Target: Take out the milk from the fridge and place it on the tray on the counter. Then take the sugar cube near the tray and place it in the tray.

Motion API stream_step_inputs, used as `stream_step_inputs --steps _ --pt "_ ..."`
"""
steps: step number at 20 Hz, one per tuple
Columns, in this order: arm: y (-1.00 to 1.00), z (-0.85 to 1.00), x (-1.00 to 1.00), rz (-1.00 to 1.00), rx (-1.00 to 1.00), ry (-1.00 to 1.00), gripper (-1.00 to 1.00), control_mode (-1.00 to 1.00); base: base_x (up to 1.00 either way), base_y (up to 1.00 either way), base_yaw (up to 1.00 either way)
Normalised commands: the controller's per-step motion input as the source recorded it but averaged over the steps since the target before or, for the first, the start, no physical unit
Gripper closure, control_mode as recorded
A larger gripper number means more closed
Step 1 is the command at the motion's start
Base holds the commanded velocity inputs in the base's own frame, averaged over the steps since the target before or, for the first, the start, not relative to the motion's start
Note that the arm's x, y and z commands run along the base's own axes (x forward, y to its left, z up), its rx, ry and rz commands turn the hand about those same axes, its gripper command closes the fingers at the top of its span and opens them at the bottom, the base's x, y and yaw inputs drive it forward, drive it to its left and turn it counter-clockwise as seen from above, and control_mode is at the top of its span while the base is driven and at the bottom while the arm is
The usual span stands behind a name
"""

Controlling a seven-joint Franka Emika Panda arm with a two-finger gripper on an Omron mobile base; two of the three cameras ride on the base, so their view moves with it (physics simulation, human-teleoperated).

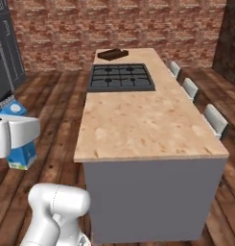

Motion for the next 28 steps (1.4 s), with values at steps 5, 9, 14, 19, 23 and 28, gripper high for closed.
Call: stream_step_inputs --steps 5,9,14,19,23,28 --pt "0.00 0.00 0.00 0.00 0.00 0.00 1.00 1.00 -0.16 1.00 0.03" --pt "0.00 0.00 0.00 0.00 0.00 0.00 1.00 1.00 0.00 1.00 0.00" --pt "0.00 0.00 0.00 0.00 0.00 0.00 1.00 1.00 0.25 1.00 0.00" --pt "0.00 0.00 0.00 0.00 0.00 0.00 1.00 1.00 0.86 1.00 -0.05" --pt "0.00 0.00 0.00 0.00 0.00 0.00 1.00 1.00 1.00 0.95 -0.11" --pt "0.00 0.00 0.00 0.00 0.00 0.00 1.00 1.00 1.00 0.73 -0.05"
